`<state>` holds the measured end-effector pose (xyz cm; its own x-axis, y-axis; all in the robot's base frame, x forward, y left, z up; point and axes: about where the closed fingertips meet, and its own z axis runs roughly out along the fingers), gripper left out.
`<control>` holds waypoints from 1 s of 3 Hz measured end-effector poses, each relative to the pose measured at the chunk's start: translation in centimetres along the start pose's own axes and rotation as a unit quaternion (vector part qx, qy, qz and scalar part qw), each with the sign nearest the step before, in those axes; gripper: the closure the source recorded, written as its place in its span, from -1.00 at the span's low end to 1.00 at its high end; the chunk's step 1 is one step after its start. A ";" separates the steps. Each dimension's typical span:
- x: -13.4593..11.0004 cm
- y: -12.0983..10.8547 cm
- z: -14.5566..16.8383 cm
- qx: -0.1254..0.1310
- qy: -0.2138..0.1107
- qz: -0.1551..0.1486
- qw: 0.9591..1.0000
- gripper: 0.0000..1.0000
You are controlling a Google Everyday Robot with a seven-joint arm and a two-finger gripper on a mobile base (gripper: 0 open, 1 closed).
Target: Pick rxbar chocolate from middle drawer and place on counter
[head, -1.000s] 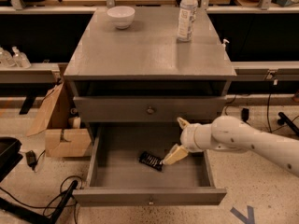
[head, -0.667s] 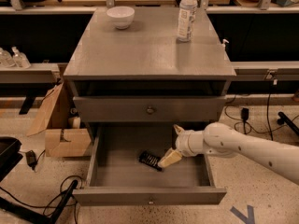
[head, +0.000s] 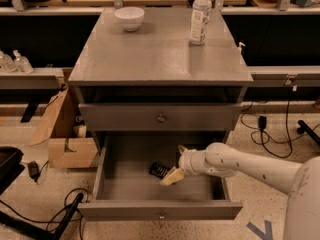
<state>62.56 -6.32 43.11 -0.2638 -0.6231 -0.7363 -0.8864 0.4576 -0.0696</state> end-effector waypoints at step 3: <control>3.8 1.2 8.2 -0.056 0.044 -0.013 0.997 -1.00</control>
Offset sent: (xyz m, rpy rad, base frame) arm 0.0242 0.0308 -0.0888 -0.0808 0.0904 0.1028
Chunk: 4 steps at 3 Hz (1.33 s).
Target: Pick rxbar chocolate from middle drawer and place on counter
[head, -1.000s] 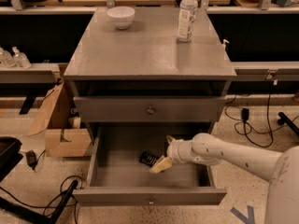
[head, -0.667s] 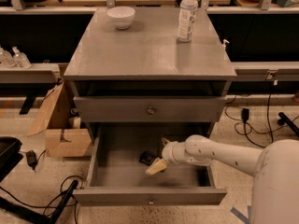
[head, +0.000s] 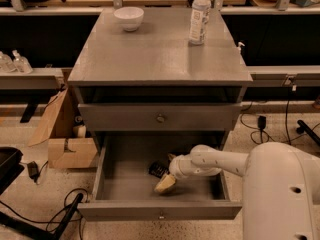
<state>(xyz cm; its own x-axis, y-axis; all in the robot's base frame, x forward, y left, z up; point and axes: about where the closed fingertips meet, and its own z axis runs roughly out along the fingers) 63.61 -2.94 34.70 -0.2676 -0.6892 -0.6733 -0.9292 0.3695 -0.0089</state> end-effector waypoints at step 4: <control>0.8 1.7 0.5 -0.030 0.019 0.007 0.999 0.69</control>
Offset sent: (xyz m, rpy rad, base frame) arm -0.0477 -0.0181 -0.0117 -0.0462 0.1378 0.0138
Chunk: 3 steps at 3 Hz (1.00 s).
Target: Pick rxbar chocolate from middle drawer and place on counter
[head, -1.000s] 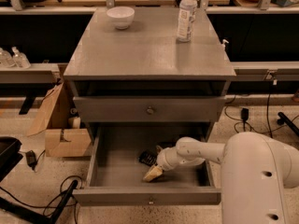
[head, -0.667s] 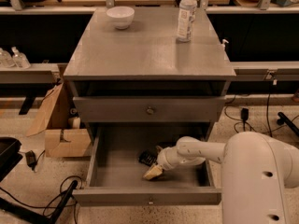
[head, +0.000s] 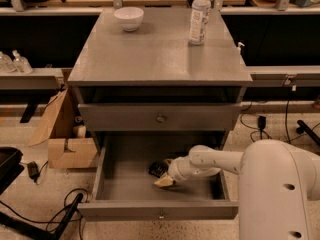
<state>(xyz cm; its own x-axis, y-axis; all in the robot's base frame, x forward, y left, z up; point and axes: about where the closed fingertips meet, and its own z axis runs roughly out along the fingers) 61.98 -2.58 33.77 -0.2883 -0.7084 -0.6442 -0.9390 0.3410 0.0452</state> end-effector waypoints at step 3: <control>-0.2 0.0 -0.3 0.000 0.000 0.000 1.000 1.00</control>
Offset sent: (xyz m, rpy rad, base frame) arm 0.0000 0.0000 0.0021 0.0000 -0.0001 0.0000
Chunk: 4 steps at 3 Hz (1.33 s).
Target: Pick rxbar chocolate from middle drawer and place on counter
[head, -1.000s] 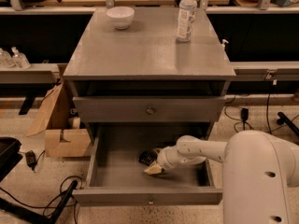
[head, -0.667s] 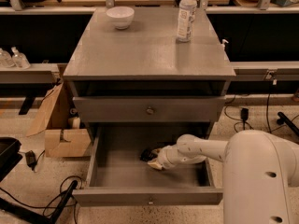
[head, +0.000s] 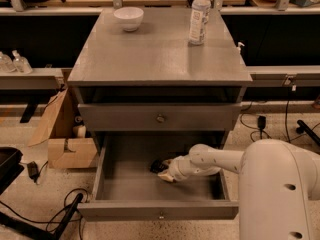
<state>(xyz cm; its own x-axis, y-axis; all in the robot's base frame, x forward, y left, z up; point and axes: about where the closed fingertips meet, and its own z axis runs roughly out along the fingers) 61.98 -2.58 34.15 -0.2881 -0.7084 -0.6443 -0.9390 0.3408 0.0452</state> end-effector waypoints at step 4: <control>0.0 0.0 0.0 0.000 0.000 0.000 1.000 1.00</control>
Offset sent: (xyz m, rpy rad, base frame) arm -0.1267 -0.0386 0.2456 0.1207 -0.0784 0.3987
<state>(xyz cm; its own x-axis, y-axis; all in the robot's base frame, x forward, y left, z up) 61.97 -2.57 34.19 -0.2881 -0.7084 -0.6443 -0.9391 0.3407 0.0453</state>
